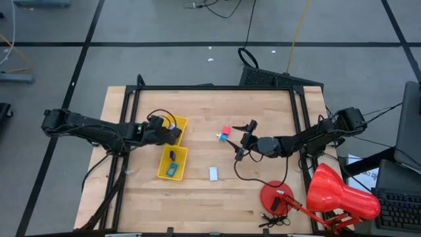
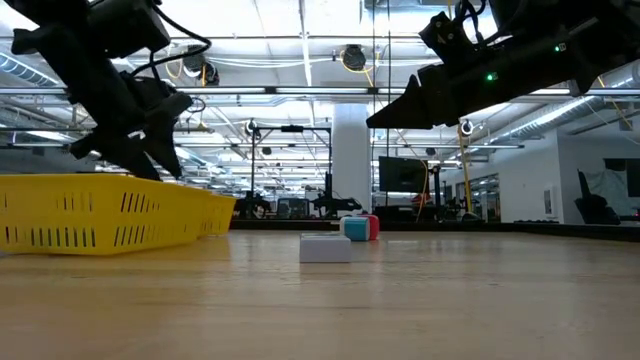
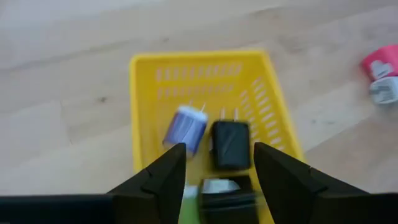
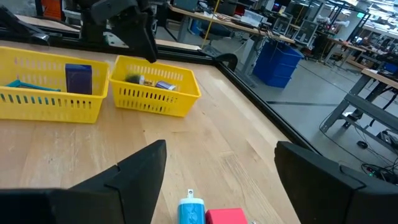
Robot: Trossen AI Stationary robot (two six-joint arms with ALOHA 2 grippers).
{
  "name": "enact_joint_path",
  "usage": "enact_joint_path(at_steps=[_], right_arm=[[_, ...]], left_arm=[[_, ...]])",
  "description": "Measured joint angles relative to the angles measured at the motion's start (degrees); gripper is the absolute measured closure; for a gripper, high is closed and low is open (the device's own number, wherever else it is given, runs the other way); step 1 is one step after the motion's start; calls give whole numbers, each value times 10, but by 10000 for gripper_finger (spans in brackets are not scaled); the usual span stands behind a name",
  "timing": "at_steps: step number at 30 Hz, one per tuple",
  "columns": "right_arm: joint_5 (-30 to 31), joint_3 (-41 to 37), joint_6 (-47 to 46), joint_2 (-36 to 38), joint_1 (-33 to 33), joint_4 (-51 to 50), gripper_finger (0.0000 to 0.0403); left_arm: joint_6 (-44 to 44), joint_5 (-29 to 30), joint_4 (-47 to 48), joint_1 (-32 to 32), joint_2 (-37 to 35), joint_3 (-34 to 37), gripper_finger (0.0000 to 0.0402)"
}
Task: Pick & Place Office items
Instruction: Put the pink adapter into the top yellow basket
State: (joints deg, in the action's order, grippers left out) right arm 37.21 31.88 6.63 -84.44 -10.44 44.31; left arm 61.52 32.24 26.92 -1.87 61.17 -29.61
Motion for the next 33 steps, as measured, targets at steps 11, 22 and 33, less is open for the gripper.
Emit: enact_joint_path(at_steps=[11,22,33], right_arm=[[-21,0,-28,0,5,-30,117],[-165,1,-146,-39,68,-72,117],[-180,54,-120,-171,92,-42,118]], left_arm=[[-141,19,-142,0,-27,0,199],[-229,19,-295,0,-31,-1,197],[-225,19,-299,0,-13,-1,195]])
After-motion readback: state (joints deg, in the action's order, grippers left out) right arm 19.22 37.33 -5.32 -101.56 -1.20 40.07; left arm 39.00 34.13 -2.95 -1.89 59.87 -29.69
